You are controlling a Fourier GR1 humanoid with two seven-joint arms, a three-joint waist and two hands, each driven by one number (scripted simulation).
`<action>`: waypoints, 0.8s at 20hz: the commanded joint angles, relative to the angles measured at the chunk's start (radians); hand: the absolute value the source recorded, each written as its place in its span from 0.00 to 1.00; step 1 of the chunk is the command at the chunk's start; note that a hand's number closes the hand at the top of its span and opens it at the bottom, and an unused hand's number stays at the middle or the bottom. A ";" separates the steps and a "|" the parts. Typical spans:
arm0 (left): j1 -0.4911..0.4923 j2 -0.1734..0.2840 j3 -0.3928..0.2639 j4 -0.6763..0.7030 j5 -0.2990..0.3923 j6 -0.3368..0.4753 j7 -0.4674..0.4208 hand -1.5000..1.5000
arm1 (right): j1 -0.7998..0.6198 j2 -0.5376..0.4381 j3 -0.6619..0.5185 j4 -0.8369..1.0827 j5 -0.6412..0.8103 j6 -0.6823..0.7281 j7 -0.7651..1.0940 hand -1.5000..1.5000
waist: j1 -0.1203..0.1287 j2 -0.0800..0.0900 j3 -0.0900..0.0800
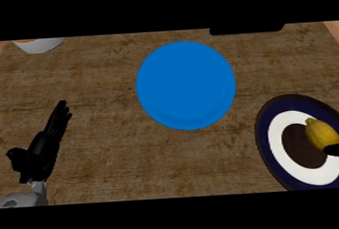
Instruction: Pick the lemon from the plate and place it in the plate
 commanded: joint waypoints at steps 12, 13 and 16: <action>-0.079 -0.064 0.033 0.093 -0.056 0.002 0.002 0.50 | -0.050 0.025 0.031 0.062 0.030 0.245 0.214 0.00 | -0.002 0.002 0.001; -0.006 -0.026 0.061 0.018 -0.023 -0.049 -0.015 0.50 | -0.018 0.072 0.037 0.111 0.066 0.233 0.123 0.00 | 0.003 0.001 0.001; 0.008 -0.072 0.008 -0.080 -0.071 0.001 0.058 0.50 | -0.157 0.098 0.044 0.270 0.088 0.270 0.089 0.00 | 0.012 0.001 0.002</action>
